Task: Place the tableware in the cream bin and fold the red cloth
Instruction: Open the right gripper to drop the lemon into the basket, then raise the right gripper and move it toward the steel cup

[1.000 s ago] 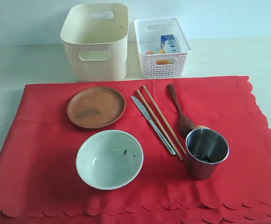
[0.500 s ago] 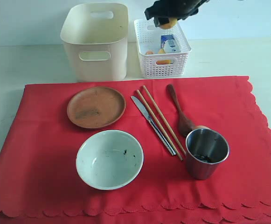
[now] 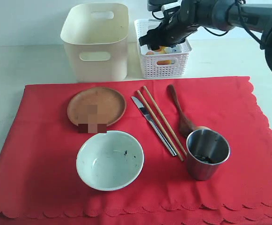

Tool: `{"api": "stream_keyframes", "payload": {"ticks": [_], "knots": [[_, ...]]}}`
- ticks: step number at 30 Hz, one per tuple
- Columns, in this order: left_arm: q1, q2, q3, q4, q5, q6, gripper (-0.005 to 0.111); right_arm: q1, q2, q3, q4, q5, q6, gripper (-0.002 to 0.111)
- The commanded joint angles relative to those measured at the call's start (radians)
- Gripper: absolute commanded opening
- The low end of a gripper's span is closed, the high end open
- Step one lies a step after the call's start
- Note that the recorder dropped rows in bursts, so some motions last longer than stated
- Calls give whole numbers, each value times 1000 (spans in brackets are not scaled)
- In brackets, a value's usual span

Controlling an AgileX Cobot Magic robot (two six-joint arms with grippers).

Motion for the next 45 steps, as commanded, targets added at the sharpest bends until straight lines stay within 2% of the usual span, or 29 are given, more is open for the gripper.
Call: {"api": "stream_keyframes", "payload": {"ticks": [1, 2, 5, 8, 10, 12, 27, 45], "knots": [[2, -7, -1, -5, -12, 2, 0, -22, 13, -7, 4, -97, 1, 1], [2, -7, -1, -5, -12, 2, 0, -24, 17, -7, 6, -102, 1, 2], [2, -7, -1, -5, -12, 2, 0, -37, 33, -7, 27, -117, -2, 23], [2, -7, -1, -5, -12, 2, 0, -37, 39, -7, 37, -120, -2, 53], [2, -7, -1, -5, -12, 2, 0, -37, 39, -7, 37, -120, -2, 69], [2, -7, -1, -5, -12, 2, 0, -37, 35, -7, 37, -118, -2, 75], [2, -7, -1, -5, -12, 2, 0, -37, -122, -7, 37, 3, 0, 77], [2, -7, -1, -5, -12, 2, 0, -37, -408, -7, -79, 422, 4, 69]]}}
